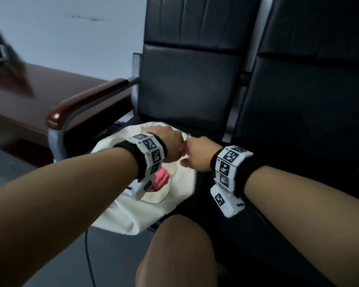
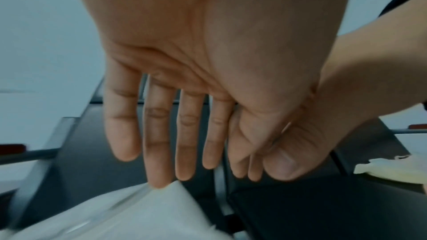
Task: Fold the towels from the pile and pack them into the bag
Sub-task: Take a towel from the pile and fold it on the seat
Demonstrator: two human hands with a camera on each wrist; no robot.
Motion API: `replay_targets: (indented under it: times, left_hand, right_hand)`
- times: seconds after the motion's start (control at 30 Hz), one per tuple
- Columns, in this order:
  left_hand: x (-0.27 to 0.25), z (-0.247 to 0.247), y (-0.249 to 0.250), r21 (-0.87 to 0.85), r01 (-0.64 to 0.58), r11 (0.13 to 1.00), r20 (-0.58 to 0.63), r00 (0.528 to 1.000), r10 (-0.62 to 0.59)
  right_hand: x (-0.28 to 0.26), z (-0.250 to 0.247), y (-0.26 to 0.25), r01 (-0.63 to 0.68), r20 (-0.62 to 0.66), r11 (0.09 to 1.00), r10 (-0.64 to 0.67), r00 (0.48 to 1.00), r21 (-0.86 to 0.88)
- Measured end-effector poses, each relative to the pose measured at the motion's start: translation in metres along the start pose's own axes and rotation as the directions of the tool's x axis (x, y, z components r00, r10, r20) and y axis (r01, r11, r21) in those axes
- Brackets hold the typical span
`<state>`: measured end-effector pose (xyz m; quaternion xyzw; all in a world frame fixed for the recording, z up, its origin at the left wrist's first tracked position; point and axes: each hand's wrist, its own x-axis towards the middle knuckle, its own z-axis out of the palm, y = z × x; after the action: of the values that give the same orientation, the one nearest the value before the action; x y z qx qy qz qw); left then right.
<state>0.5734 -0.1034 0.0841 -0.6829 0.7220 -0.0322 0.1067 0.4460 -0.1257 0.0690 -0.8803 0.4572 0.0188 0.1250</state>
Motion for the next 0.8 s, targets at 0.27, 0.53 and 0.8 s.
replay_targets:
  times: [0.27, 0.53, 0.8]
  left_hand:
    - [0.006, -0.066, 0.148, -0.042, -0.185, 0.982, -0.048, 0.982, 0.183]
    - [-0.006, -0.080, 0.354, -0.084, -0.483, 0.871, -0.025, 0.875, 0.483]
    - [-0.030, -0.055, 0.521, -0.100, -0.704, 0.704, -0.015, 0.708, 0.706]
  right_hand:
    - [-0.110, -0.030, 0.103, -0.264, -0.132, 0.963, 0.270, 0.954, 0.058]
    - [-0.276, 0.002, 0.231, -0.608, -0.201, 0.755, 0.653, 0.730, 0.245]
    - [-0.422, 0.047, 0.316, -0.803, -0.216, 0.478, 0.878, 0.427, 0.356]
